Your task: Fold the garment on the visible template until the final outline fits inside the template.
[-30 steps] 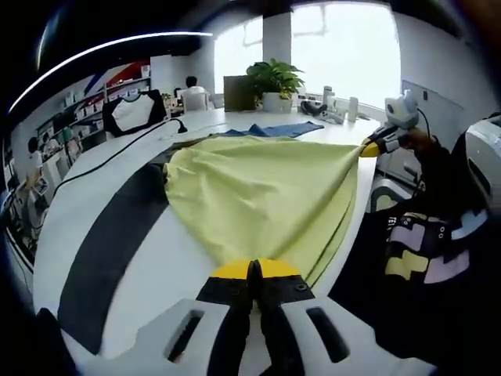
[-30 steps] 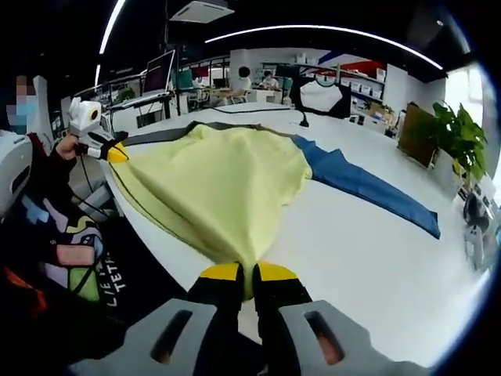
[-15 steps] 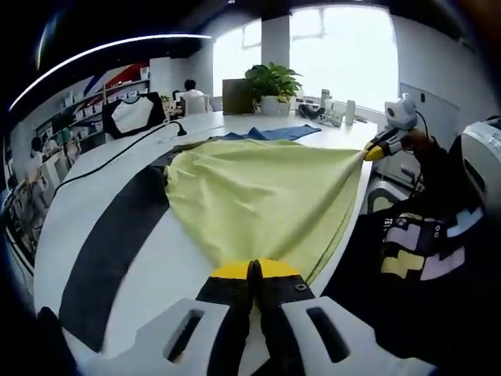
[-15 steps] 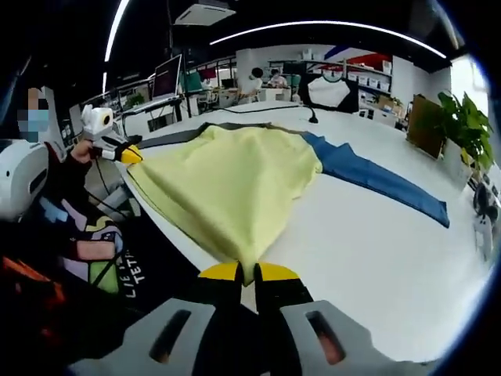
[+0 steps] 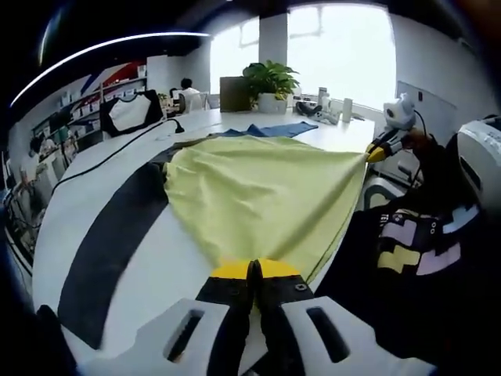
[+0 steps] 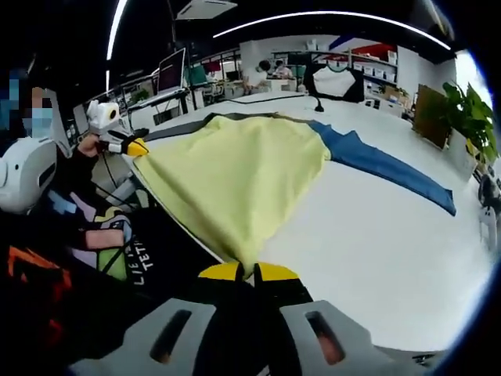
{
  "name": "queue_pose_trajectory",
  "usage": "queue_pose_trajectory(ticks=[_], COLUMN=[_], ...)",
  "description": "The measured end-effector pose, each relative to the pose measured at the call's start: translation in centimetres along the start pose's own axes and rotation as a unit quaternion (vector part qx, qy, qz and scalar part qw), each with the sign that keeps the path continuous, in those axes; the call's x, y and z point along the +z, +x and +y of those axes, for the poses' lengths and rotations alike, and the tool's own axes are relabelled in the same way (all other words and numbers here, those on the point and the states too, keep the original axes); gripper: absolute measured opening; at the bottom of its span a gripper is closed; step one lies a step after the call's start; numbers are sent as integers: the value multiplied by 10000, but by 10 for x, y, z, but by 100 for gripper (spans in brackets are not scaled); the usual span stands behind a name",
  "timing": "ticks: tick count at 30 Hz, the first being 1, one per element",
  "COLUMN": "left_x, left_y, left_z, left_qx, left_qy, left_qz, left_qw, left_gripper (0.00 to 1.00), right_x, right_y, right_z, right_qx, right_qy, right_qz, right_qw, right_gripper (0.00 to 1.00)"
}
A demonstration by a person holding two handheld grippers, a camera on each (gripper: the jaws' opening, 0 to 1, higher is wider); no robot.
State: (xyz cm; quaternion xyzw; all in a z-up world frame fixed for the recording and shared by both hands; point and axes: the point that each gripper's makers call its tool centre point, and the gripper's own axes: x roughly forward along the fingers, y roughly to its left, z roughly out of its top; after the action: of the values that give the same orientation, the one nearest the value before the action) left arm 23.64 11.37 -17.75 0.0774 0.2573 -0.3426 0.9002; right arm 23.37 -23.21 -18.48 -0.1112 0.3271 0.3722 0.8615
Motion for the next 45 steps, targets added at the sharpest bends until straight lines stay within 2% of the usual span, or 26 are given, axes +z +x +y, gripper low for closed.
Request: queue_pose_trajectory(ticks=[4,8,13,23,26,30,32,34,36,41,45], left_x=[0,-2,-4,-9,-3,10,18,20,19,20,22], left_y=[0,-3,-4,-5,-5,-7,-5,0,5,12,12], left_z=[-1,0,-1,-1,1,4,4,-3,-9,-15,-31], left_qx=[-8,10,-40,-81,-35,43,83,-32,-134,-224,-580], left_qy=[26,19,5,-3,111,274,402,658,659,817,904], left_qz=[26,73,106,181,33,-292,-435,-453,-387,-427,-540], left_qw=[10000,10000,9999,9998,9999,9992,9982,9968,9970,9955,9927], left_gripper=[1,1,1,1,5,20,19,19,19,18,16], right_x=[-4,1,9,17,20,30,33,34,33,35,38], right_y=[-5,-16,-20,-11,-8,0,7,14,21,32,36], right_z=[-12,-18,-21,-12,-8,-4,-1,3,9,18,33], right_qx=[-294,-409,-533,-407,-357,-330,-272,-191,-88,62,337], right_qy=[-82,-43,-37,-52,-109,-196,-247,-281,-332,-446,-630], right_qz=[99,-31,-163,-314,-339,-504,-540,-513,-469,-430,-457], right_qw=[9995,9991,9984,9987,9987,9980,9979,9981,9983,9981,9964], right_gripper=[1,2,3,5,6,10,10,12,12,13,14])
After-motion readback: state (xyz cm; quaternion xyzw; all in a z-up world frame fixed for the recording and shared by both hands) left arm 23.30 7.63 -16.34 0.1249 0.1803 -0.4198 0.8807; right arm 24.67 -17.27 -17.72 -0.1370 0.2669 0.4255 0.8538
